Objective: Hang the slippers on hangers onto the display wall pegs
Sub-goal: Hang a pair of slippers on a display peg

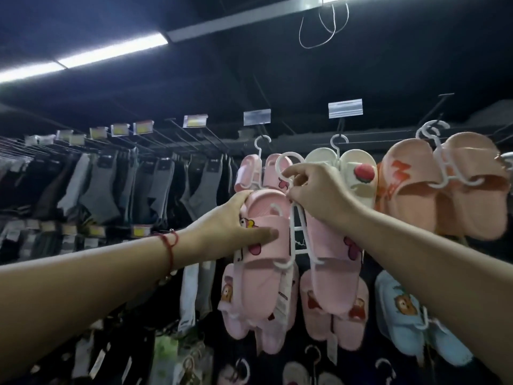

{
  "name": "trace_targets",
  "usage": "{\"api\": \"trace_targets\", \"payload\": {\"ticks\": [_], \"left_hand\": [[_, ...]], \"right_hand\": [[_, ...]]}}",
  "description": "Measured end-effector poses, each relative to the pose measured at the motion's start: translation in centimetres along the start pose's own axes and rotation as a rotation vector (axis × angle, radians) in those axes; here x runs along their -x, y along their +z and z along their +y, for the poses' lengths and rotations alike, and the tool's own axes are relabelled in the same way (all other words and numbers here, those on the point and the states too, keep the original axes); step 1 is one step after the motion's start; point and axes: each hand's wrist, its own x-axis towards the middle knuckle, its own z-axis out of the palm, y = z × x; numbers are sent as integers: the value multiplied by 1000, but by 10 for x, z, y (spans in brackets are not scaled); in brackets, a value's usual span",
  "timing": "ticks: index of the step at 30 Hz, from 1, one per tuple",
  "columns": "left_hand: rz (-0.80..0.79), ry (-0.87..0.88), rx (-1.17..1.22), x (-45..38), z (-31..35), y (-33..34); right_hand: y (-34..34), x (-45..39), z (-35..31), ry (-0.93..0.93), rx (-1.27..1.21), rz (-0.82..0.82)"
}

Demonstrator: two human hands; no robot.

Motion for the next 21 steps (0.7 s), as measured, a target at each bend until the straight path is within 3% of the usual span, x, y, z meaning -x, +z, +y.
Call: {"api": "trace_targets", "payload": {"ticks": [4, 12, 21], "left_hand": [[3, 41, 26, -28, -37, -7], [-53, 174, 77, -87, -131, -44], [-32, 296, 208, -124, -146, -97]], "right_hand": [[23, -23, -7, -3, 121, -17], [97, -65, -15, 88, 203, 112], [117, -108, -76, 154, 484, 212]]}}
